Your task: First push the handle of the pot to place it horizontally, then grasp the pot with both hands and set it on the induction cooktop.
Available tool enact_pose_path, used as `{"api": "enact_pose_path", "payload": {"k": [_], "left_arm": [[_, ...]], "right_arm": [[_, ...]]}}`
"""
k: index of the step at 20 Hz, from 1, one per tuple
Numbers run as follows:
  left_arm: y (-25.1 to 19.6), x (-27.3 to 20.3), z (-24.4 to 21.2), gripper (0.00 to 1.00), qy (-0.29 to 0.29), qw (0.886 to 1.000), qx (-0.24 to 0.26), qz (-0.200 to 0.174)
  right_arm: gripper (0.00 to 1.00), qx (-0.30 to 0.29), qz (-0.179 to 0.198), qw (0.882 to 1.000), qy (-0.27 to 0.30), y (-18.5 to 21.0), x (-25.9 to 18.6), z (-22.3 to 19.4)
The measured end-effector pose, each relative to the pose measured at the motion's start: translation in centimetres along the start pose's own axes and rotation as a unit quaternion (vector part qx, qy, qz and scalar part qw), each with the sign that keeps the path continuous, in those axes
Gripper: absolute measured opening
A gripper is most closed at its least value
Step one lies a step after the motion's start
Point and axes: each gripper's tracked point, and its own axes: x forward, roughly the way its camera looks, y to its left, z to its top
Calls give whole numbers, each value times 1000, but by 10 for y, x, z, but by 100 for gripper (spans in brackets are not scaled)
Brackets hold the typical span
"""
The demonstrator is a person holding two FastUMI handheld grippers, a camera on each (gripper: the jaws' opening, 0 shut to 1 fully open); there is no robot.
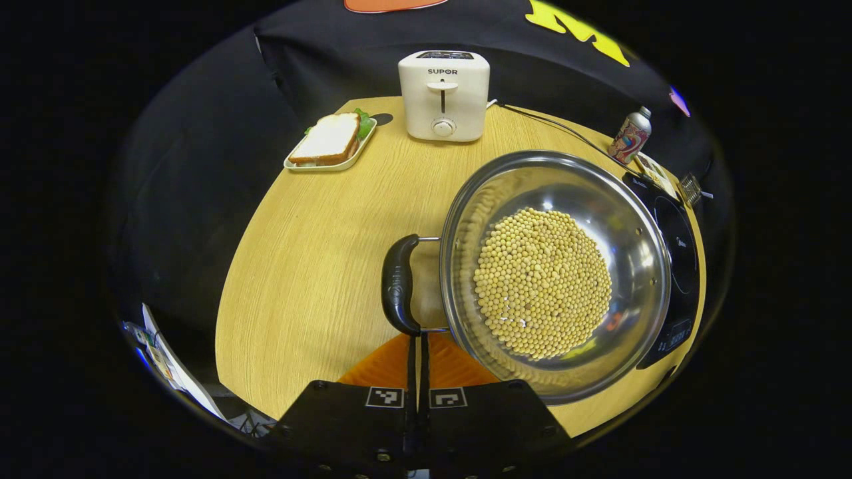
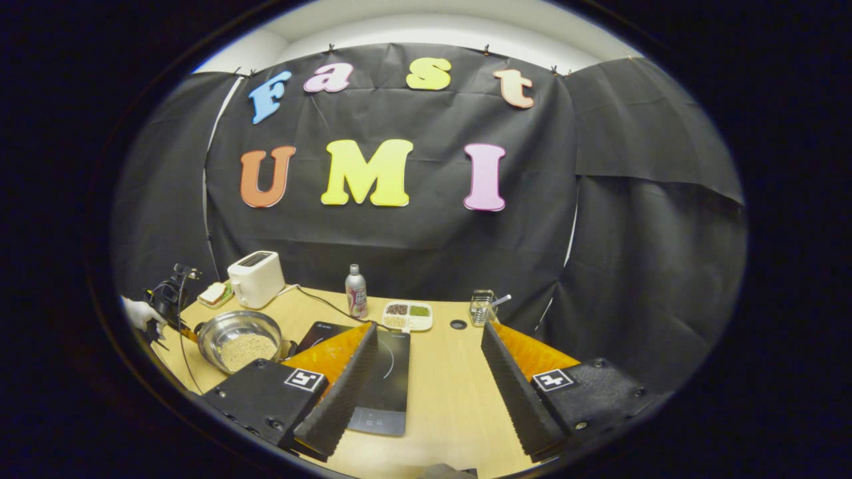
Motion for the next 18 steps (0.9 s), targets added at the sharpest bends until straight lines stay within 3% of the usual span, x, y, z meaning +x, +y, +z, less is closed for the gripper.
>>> {"api": "enact_pose_path", "payload": {"k": [15, 16, 17, 18], "left_arm": [[7, 7, 20, 0, -8, 1000, 19, 6], [6, 5, 21, 10, -15, 999, 27, 8], [7, 4, 21, 0, -25, 999, 37, 10], [8, 0, 21, 0, -36, 998, 46, 13]], "right_arm": [[97, -8, 8, 1000, 6, 19, 3, -3], [99, -10, 11, 1000, 6, 22, 3, -3], [97, -12, 14, 1000, 8, 24, 5, -4], [97, -11, 19, 1000, 9, 28, 6, -4]]}}
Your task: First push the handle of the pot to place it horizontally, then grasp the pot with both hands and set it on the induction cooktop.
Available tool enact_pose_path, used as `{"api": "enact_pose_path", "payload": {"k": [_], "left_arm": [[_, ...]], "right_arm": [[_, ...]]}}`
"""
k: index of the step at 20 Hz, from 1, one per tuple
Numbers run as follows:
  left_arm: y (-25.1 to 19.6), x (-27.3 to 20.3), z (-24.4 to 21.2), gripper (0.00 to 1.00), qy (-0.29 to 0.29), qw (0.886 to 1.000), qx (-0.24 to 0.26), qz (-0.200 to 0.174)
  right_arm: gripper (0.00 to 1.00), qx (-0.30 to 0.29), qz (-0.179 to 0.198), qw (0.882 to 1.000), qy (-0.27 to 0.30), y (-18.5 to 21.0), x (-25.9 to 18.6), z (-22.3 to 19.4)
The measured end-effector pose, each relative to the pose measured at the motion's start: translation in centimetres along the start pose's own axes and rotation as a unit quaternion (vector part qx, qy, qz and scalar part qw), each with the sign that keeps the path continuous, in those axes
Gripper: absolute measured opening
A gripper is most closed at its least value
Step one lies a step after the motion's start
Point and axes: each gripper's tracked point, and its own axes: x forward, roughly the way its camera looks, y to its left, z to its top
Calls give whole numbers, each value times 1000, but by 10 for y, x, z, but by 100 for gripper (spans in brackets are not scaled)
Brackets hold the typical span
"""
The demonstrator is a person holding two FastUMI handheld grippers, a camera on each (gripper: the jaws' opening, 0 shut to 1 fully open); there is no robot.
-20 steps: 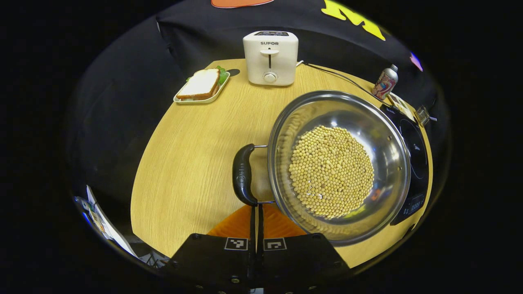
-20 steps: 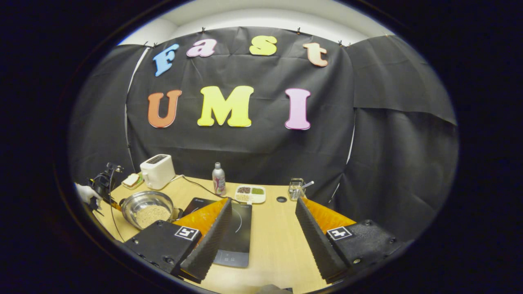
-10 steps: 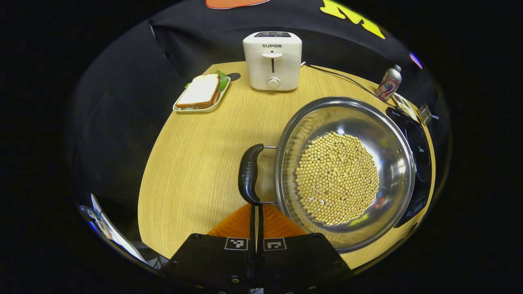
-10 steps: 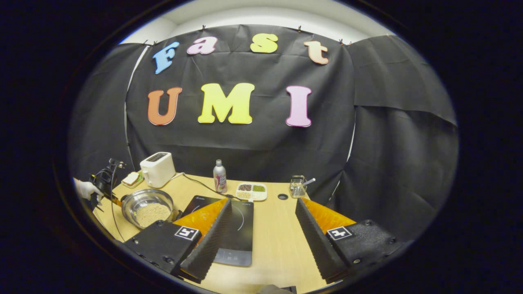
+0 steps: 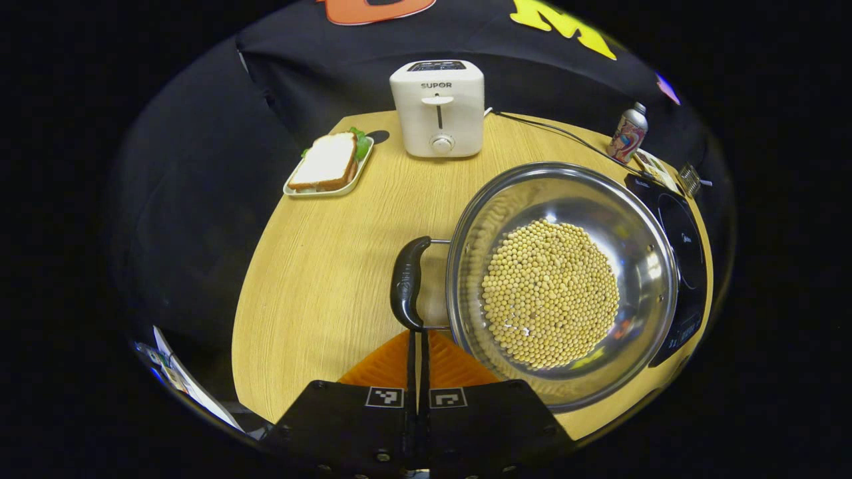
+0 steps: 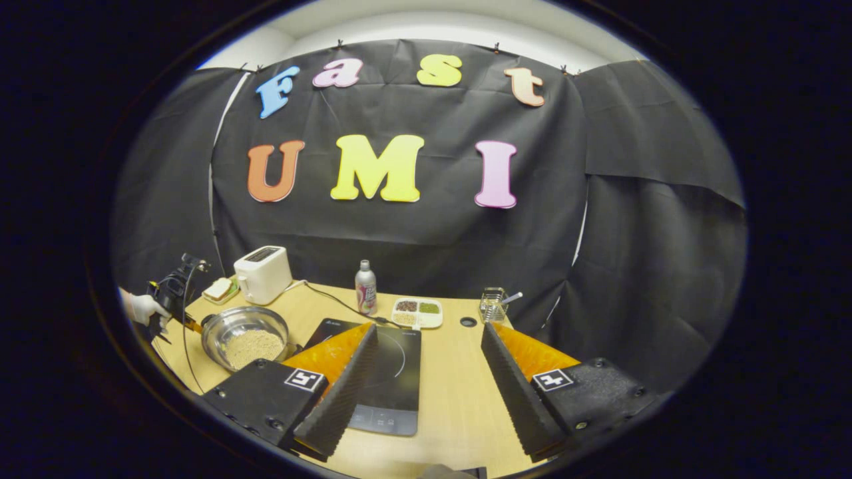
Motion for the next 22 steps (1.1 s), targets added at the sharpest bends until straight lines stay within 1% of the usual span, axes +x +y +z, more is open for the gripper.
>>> {"api": "enact_pose_path", "payload": {"k": [2, 3, 4, 5, 6, 7, 9, 10, 11, 12, 15, 16, 19, 20, 22], "left_arm": [[10, -6, 6, 0, -33, 999, 14, 22], [14, -13, 12, 0, -56, 998, 15, 31], [16, -17, 17, 7, -73, 997, 14, 35], [16, -22, 18, 9, -83, 996, 12, 33], [17, -24, 18, 30, -89, 995, 10, 34], [17, -26, 20, 39, -92, 995, 9, 30], [21, -29, 22, 80, -102, 994, 9, 29], [21, -29, 25, 95, -108, 994, 10, 28], [22, -32, 29, 97, -119, 992, 11, 27], [19, -34, 30, 97, -128, 991, 11, 23], [19, -33, 48, 97, -153, 988, 21, 15], [17, -31, 51, 97, -153, 988, 25, 11], [17, -23, 57, 97, -149, 988, 38, 9], [18, -21, 60, 97, -150, 988, 38, 8], [15, -13, 65, 97, -149, 988, 30, 2]], "right_arm": [[99, -1, 11, 1000, 4, 9, 4, -2], [96, -4, 17, 1000, 7, 14, 7, -5], [97, -8, 24, 1000, 13, 19, 10, -8], [97, -11, 33, 999, 17, 27, 14, -11], [96, -12, 43, 999, 22, 35, 18, -14], [99, -12, 54, 998, 29, 45, 22, -18], [97, -13, 73, 996, 40, 65, 31, -26], [99, -13, 83, 995, 49, 76, 36, -31], [99, -11, 97, 993, 61, 89, 41, -38], [96, -7, 109, 991, 74, 103, 45, -45], [99, 0, 143, 983, 116, 141, 63, -66], [96, -1, 150, 981, 126, 152, 70, -69], [96, -2, 171, 973, 157, 188, 93, -85], [99, -2, 179, 969, 171, 200, 99, -93], [99, -3, 188, 962, 197, 221, 114, -109]]}}
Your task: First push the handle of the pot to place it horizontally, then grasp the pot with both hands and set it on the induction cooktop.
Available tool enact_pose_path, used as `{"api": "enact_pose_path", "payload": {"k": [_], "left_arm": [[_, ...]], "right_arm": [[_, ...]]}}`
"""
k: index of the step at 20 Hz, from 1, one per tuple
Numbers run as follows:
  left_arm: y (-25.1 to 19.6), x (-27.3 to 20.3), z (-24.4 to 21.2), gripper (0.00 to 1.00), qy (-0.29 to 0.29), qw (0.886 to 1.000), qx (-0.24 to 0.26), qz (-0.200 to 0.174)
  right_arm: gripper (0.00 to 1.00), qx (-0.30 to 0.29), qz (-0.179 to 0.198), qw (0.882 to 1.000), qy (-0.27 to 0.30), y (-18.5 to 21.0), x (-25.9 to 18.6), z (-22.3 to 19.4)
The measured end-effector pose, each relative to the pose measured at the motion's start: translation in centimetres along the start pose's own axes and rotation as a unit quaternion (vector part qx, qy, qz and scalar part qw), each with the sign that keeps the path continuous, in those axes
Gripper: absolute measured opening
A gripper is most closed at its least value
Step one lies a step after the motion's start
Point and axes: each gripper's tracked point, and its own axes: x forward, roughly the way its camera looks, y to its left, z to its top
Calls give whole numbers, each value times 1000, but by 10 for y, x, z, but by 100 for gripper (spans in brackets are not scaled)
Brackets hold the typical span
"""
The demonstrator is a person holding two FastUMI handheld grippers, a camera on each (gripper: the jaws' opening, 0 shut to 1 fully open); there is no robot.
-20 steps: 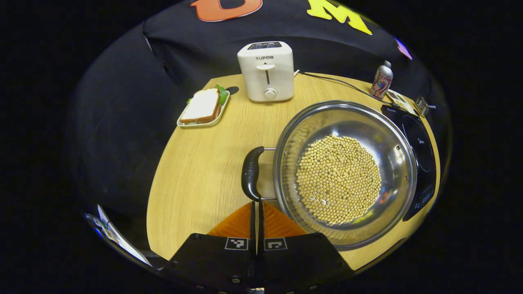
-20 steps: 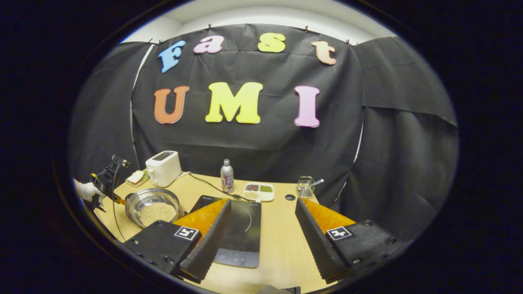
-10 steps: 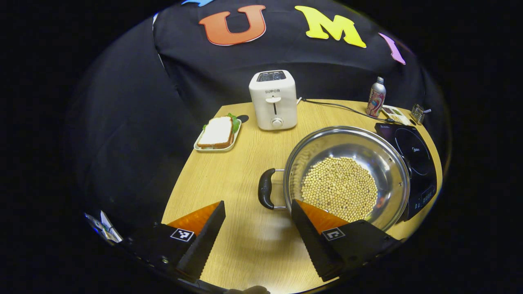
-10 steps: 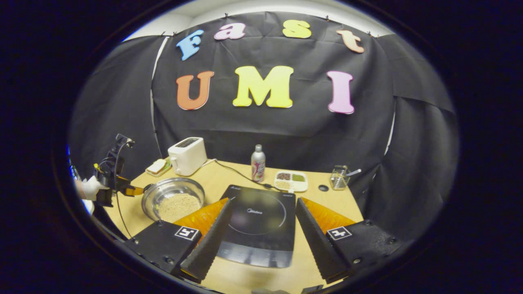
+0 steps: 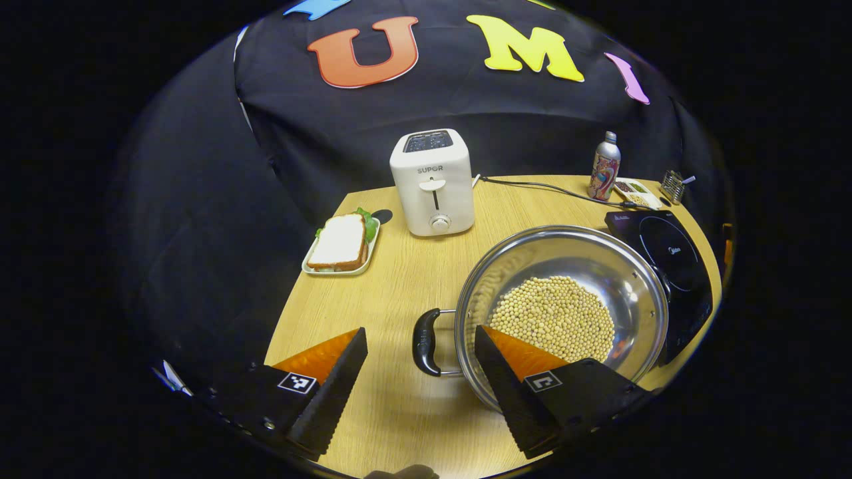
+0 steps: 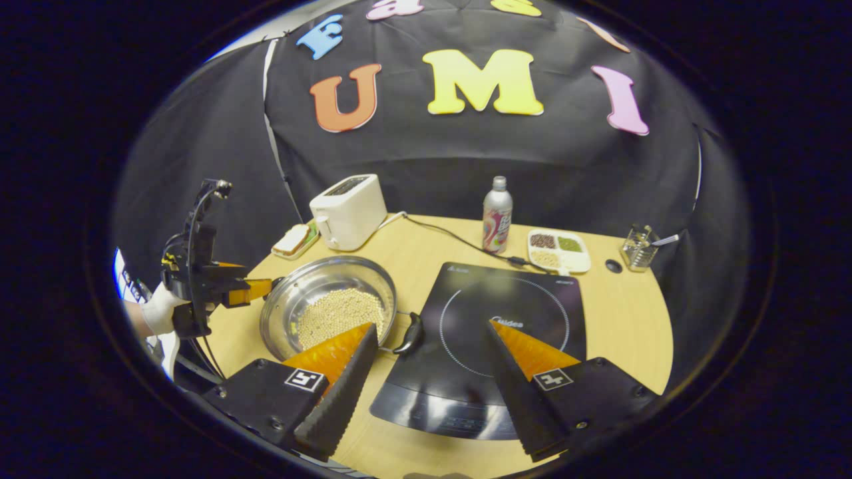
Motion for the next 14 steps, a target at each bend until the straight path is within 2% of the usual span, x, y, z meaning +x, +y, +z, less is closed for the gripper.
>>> {"api": "enact_pose_path", "payload": {"k": [1, 4, 6, 7, 9, 10, 14], "left_arm": [[0, 5, 1, 97, 4, 1000, -2, -1], [-4, 23, -2, 97, 18, 1000, -5, -12], [-8, 32, -11, 97, 40, 999, -3, -22], [-8, 35, -15, 98, 48, 999, -3, -22], [-6, 43, -17, 97, 58, 998, -1, -24], [-8, 46, -21, 100, 67, 997, 0, -28], [-9, 56, -30, 96, 94, 995, 4, -37]], "right_arm": [[96, 2, 4, 1000, 14, 5, 13, -4], [99, 20, 13, 998, 53, 15, 47, -14], [96, 32, 12, 997, 73, 19, 68, -21], [91, 38, 9, 995, 89, 19, 77, -27], [89, 51, 7, 992, 111, 22, 91, -36], [88, 55, 1, 991, 124, 20, 96, -40], [87, 64, -7, 987, 150, 22, 108, -50]]}}
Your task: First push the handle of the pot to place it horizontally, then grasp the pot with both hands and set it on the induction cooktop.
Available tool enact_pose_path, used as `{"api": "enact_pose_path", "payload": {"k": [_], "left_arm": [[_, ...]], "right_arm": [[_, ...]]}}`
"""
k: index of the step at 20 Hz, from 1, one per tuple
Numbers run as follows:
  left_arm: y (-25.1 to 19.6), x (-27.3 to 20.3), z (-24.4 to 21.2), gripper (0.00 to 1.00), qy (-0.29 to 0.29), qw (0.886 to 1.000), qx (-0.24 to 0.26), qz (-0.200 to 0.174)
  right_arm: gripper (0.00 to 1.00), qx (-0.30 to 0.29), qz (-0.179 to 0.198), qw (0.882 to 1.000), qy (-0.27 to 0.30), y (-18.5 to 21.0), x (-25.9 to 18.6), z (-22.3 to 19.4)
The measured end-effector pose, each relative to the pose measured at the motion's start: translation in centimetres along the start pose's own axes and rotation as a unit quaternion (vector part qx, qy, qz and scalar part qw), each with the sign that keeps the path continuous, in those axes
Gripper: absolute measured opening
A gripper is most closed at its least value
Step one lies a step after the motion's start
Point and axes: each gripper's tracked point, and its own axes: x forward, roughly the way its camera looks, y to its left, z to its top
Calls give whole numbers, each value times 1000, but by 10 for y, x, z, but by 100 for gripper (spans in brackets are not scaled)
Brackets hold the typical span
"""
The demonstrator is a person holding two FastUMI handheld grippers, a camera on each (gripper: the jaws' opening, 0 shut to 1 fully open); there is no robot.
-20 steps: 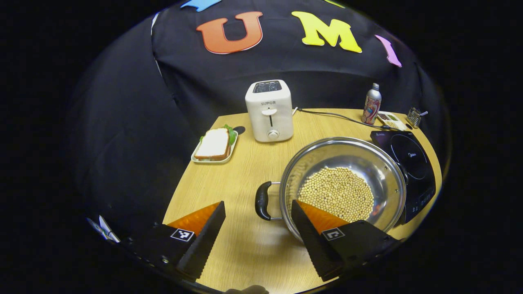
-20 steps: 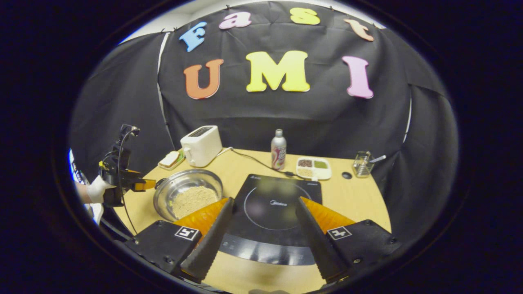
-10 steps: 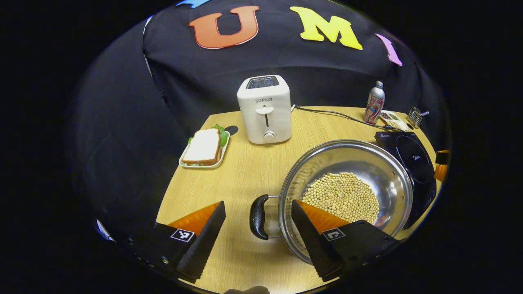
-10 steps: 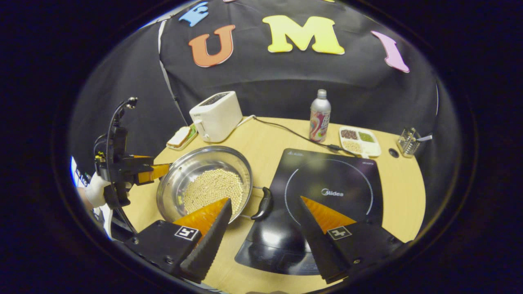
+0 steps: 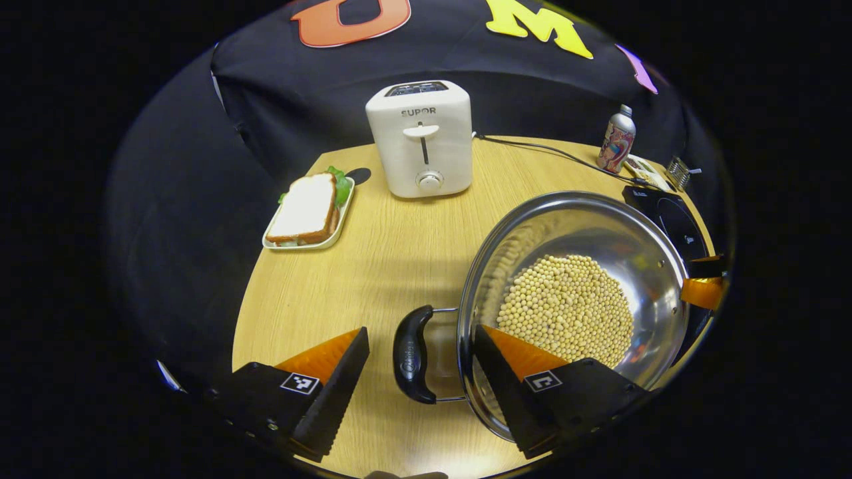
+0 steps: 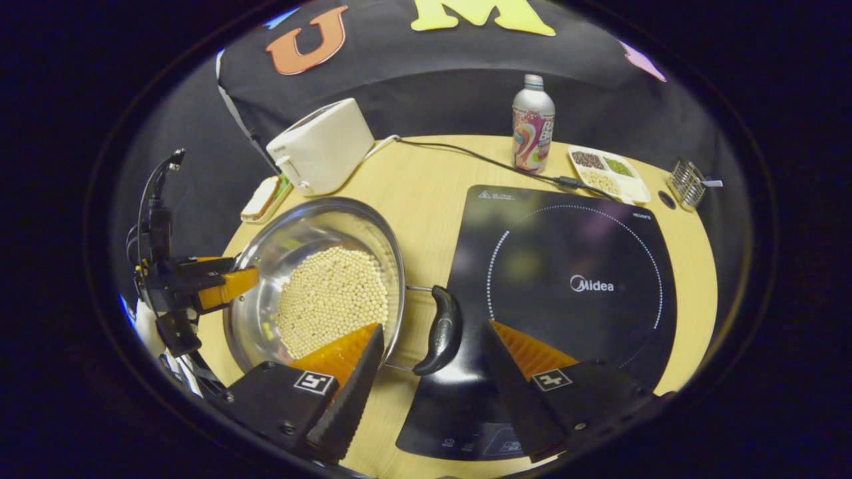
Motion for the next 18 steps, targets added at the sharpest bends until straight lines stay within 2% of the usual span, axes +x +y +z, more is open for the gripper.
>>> {"api": "enact_pose_path", "payload": {"k": [3, 4, 5, 6, 7, 8, 9, 10, 14, 16, 17, 18], "left_arm": [[-8, 4, 0, 90, 11, 1000, 6, -17], [-11, 4, -4, 80, 22, 999, 8, -22], [-12, 7, -6, 81, 28, 999, 11, -24], [-13, 5, -6, 74, 33, 999, 14, -26], [-14, 6, -7, 75, 40, 999, 18, -30], [-13, 4, -9, 64, 50, 998, 17, -34], [-14, 3, -11, 83, 62, 997, 7, -35], [-15, 3, -13, 71, 74, 997, -1, -35], [-19, 0, -16, 70, 80, 996, -12, -44], [-19, -1, -15, 78, 69, 996, -22, -47], [-18, -1, -14, 68, 65, 997, -21, -45], [-19, -1, -12, 66, 62, 997, -20, -44]], "right_arm": [[82, 5, 3, 1000, 5, 3, 3, 2], [75, 10, 4, 1000, 6, 4, 5, 3], [70, 16, 2, 1000, 7, 4, 3, 3], [70, 16, 3, 1000, 15, 3, 4, 3], [69, 17, 5, 1000, 18, 3, 5, 2], [68, 21, 7, 1000, 19, 3, 4, 2], [65, 26, 7, 999, 22, 3, 6, 3], [65, 29, 7, 999, 23, 3, 6, 4], [65, 34, 12, 999, 20, 3, 8, 4], [60, 31, 12, 999, 22, 2, 8, 3], [59, 31, 12, 999, 21, 2, 9, 4], [60, 35, 12, 999, 20, 1, 6, 6]]}}
